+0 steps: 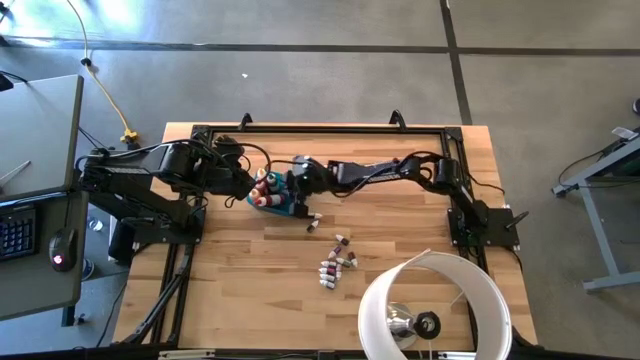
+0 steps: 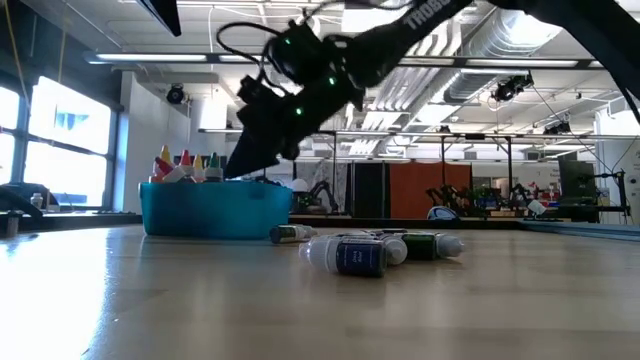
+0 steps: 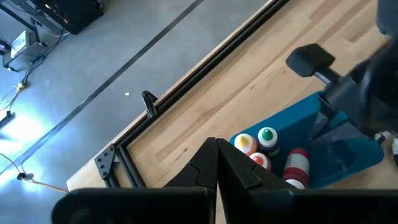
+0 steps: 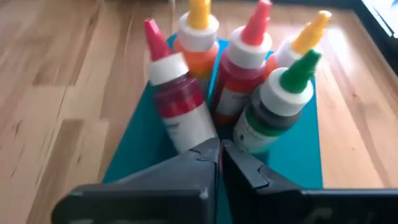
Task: Pick & Place food coloring
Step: Put the large red food coloring bottle into the blue bin
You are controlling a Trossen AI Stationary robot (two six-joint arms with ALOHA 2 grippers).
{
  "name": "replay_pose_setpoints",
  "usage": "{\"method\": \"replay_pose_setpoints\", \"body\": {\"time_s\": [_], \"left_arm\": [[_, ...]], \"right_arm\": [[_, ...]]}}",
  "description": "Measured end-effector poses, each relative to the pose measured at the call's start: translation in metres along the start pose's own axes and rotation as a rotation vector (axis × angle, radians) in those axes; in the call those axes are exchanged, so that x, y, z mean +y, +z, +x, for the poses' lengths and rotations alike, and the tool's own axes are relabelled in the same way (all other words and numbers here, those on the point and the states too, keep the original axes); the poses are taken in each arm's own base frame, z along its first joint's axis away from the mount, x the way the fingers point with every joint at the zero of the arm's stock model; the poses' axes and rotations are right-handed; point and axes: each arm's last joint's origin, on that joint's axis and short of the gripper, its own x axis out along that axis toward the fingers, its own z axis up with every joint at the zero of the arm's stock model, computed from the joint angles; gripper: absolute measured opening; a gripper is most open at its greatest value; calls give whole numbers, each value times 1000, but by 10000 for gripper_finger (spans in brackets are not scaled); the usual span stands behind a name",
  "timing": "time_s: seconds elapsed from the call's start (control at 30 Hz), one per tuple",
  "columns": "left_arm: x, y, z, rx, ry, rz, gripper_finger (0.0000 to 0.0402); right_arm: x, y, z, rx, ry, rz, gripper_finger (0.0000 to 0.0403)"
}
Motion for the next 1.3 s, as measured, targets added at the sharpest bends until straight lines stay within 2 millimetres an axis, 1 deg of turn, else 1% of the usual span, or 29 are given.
{"method": "replay_pose_setpoints", "body": {"time_s": [0.1,0.23,0.33,0.47,0.53,0.67,0.73,0.83,0.93,1.17,1.3], "left_arm": [[0,0,0,0,0,0,0],[0,0,0,0,0,0,0],[0,0,0,0,0,0,0],[0,0,0,0,0,0,0],[0,0,0,2,-2,0,0],[0,0,0,5,-1,3,0],[0,0,0,5,-1,4,0],[0,0,0,6,-2,4,0],[0,0,0,9,-4,4,0],[0,0,0,3,1,4,0],[0,-1,0,20,-14,4,0]], "right_arm": [[2,11,-7,85,-8,-17,3],[0,15,-10,100,14,23,3],[1,8,-1,106,13,34,1],[3,-7,19,120,31,36,1],[3,-11,24,119,33,46,1],[0,-10,38,103,61,72,1],[-1,-14,47,126,81,81,0],[0,-12,51,142,87,76,0],[-1,-10,52,129,87,69,0],[-3,1,52,43,92,55,0],[-2,-2,52,63,114,55,0]]}}
